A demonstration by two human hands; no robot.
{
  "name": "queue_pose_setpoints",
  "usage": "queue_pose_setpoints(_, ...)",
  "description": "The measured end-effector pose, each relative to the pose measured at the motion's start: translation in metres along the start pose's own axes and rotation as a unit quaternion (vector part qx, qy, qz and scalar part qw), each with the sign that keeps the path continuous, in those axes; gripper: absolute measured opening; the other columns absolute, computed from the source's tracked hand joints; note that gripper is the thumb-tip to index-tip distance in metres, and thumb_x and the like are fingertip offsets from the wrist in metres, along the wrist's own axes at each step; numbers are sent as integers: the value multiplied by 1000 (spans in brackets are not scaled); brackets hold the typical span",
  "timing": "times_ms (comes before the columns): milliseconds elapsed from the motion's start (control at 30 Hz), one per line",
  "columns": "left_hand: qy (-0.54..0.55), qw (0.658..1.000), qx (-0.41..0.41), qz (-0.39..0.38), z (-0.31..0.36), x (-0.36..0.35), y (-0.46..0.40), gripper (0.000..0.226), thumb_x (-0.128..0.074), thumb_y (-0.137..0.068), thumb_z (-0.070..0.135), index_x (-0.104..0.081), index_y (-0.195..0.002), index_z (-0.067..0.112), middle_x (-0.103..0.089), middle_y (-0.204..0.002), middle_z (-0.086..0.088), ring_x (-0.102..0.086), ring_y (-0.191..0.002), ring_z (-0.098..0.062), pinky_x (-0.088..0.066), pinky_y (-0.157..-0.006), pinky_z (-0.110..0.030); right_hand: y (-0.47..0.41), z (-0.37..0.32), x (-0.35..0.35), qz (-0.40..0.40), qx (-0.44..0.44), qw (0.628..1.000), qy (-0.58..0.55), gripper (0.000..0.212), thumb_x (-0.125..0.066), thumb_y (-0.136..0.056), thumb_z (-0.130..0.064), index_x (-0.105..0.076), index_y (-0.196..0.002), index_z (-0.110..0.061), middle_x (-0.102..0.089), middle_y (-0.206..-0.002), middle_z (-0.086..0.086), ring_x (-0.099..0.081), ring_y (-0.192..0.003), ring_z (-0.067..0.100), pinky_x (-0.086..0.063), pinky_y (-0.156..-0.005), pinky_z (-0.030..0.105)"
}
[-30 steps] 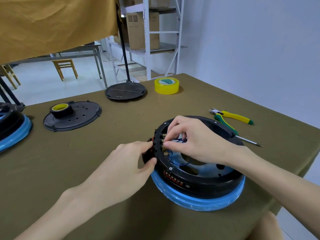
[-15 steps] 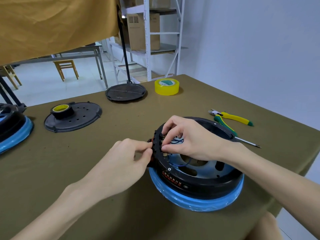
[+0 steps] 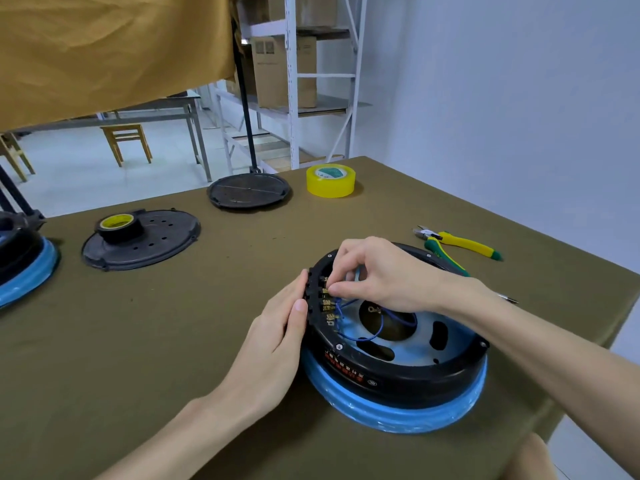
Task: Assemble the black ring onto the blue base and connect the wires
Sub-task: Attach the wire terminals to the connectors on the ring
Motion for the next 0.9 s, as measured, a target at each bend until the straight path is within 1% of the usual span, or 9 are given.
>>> queue_pose_setpoints(100, -3, 1000, 2, -2, -1, -1, 0, 46, -28, -110, 51, -33, -156, 49, -38, -152, 43, -27, -145, 17, -20, -116, -4, -2, 1, -3, -1, 7, 1000, -21, 10, -77, -91, -14, -80, -83, -19, -63, -96, -2, -57, -66, 1, -42, -68, 10)
queue_pose_setpoints(233, 15, 1000, 14, 9, -1, 3, -1, 45, -34, -107, 48, -40, -152, 48, -47, -150, 35, -37, -141, 15, -29, -117, -10, 0, 3, -1, 6, 13, 999, -30, 6, -77, -91, -17, -81, -87, -18, -68, -94, -2, -61, -69, 1, -46, -69, 14)
queue_pose_setpoints(333, 24, 1000, 14, 10, 1, 3, 0, 46, -37, -105, 48, -44, -151, 47, -50, -147, 35, -41, -139, 14, -32, -116, -16, -1, 9, 8, 40, -15, 995, -95, 7, -78, -91, -17, -79, -96, -12, -78, -88, 4, -70, -76, 13, -58, -77, 32)
queue_pose_setpoints(400, 19, 1000, 10, 11, 0, 3, 1, 47, -36, -107, 46, -42, -153, 45, -50, -148, 35, -40, -140, 14, -32, -117, -17, -7, 11, 11, 46, -35, 996, -71, 9, -79, -90, -20, -80, -94, -12, -79, -84, 4, -73, -78, 19, -58, -84, 40)
queue_pose_setpoints(467, 16, 1000, 8, 10, -1, 3, 1, 44, -35, -109, 47, -42, -152, 46, -48, -148, 37, -39, -141, 14, -31, -117, -16, -12, 8, 9, 23, -35, 999, -26, 10, -78, -90, -22, -83, -86, -14, -79, -80, -1, -71, -75, 13, -59, -81, 38)
queue_pose_setpoints(600, 5, 1000, -1, 10, -1, 3, -1, 39, -36, -109, 49, -44, -147, 54, -47, -145, 43, -37, -140, 16, -27, -111, -2, -15, 7, 7, 12, -23, 1000, -10, 11, -77, -91, -20, -83, -85, -13, -78, -78, -4, -66, -69, 5, -57, -76, 32)
queue_pose_setpoints(767, 18, 1000, 10, 7, -1, 5, -2, 46, -34, -106, 48, -47, -150, 43, -52, -146, 34, -40, -140, 13, -32, -114, -11, -12, 12, 3, 24, -4, 1000, -18, 12, -76, -92, -22, -83, -85, -15, -78, -82, -5, -70, -73, 7, -57, -73, 24)
queue_pose_setpoints(833, 41, 999, 22, 8, 0, 8, -7, 43, -33, -109, 45, -55, -145, 39, -61, -138, 31, -49, -132, 12, -38, -106, -7, -15, 15, 10, 17, -5, 1000, -14, 13, -76, -91, -28, -83, -82, -22, -77, -78, -8, -68, -69, 8, -54, -68, 21)
queue_pose_setpoints(900, 62, 997, 37, 34, 3, 14, -20, 40, -32, -109, 43, -65, -131, 35, -69, -122, 29, -59, -119, 11, -42, -92, -2, -24, 26, 31, 77, -14, 996, -33, 17, -75, -91, -30, -80, -76, -25, -75, -70, -7, -64, -60, 7, -51, -63, 19)
Point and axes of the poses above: each hand's wrist, its own y-axis away from the middle knuckle, its own x-axis out of the back of the hand, z = x × y, the point moved 5 cm from there along -y, towards the middle knuckle
